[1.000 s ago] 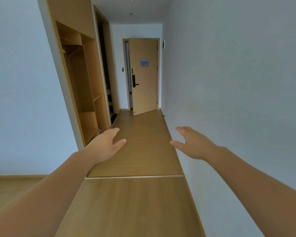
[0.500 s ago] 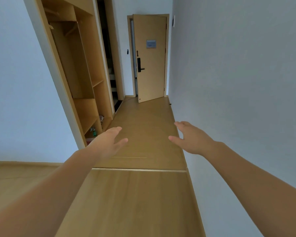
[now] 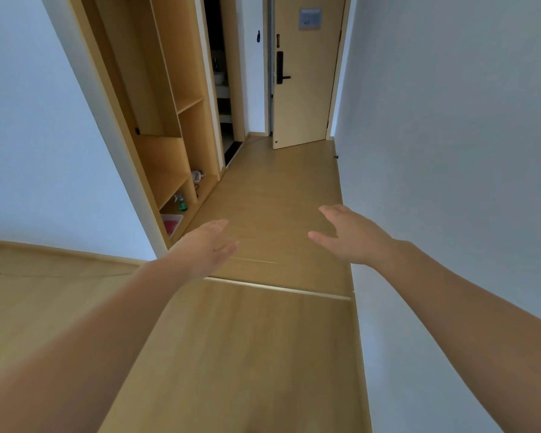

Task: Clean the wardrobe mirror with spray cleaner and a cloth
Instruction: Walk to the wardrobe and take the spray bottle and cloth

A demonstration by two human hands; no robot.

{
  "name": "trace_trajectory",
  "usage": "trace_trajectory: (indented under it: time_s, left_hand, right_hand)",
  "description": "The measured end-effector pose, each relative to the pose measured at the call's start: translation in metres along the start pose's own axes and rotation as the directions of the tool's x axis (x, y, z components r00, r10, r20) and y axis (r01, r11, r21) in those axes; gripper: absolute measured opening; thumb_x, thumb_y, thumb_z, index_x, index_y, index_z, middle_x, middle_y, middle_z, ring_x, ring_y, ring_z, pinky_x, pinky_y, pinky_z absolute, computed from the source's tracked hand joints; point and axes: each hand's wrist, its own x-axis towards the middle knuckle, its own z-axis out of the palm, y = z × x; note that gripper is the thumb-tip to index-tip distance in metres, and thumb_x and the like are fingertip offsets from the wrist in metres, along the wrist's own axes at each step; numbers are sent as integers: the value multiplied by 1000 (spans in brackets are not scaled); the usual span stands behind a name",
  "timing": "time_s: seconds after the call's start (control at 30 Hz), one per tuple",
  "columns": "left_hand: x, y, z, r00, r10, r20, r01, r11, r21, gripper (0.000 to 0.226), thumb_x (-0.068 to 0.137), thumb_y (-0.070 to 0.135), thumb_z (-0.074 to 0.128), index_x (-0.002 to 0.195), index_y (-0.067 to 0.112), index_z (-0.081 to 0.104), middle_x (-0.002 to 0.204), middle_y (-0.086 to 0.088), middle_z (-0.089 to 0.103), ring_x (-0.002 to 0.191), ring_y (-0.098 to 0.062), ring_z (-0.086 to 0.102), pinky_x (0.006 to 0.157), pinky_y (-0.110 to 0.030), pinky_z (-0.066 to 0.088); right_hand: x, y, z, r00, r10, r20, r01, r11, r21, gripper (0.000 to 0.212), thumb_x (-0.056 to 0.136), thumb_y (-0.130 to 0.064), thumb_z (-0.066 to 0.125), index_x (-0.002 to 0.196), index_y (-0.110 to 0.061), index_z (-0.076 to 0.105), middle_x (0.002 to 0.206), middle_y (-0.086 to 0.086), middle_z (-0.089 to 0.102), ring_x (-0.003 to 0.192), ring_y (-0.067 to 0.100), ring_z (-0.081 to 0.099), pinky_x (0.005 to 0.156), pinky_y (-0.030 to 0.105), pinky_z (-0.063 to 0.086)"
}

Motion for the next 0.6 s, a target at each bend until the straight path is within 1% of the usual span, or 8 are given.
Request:
trace_trajectory:
  time_s: [0.17, 0.3, 0.37, 0.47, 0.6]
  left_hand:
    - [67, -26, 8, 999, -16, 30, 17, 1000, -18, 69, 95, 53, 45, 153, 23, 20, 157, 0, 28, 141, -22, 31, 111, -36, 30]
    - [132, -52, 6, 999, 22, 33, -21, 1000, -19, 68, 96, 51, 45, 152, 21, 22, 156, -2, 30, 141, -21, 31, 111, -34, 28]
    - [163, -66, 0, 999, 36, 27, -36, 999, -7, 68, 96, 51, 45, 152, 19, 23, 156, -2, 30, 141, -20, 31, 111, -33, 27]
    - [205, -83, -8, 999, 23, 46, -22, 1000, -13, 68, 96, 50, 45, 152, 21, 22, 156, -1, 30, 141, -20, 32, 111, -34, 29]
    - [249, -101, -13, 997, 10, 71, -8, 1000, -29, 68, 96, 50, 45, 152, 20, 21, 157, -3, 28, 142, -21, 30, 112, -35, 27]
  right_hand:
    - [70, 7, 15, 1000, -1, 23, 2, 1000, -29, 74, 95, -56, 44, 153, -17, 20, 160, 4, 19, 139, 21, 36, 111, 41, 35]
    - [138, 6, 22, 999, 10, 42, -7, 998, -67, 74, 95, -56, 43, 154, -18, 18, 160, 4, 20, 142, 20, 32, 112, 41, 34]
    - [171, 4, 22, 999, 27, 46, -24, 997, -68, 74, 95, -56, 43, 154, -18, 18, 160, 3, 20, 140, 20, 34, 111, 40, 34]
    - [214, 0, 22, 997, 45, 61, -41, 997, -64, 73, 96, -55, 43, 154, -18, 19, 160, 2, 20, 137, 20, 38, 110, 39, 35]
    - [258, 2, 28, 996, 53, 72, -48, 997, -59, 73, 95, -55, 44, 153, -17, 20, 159, 4, 22, 141, 21, 33, 110, 42, 35]
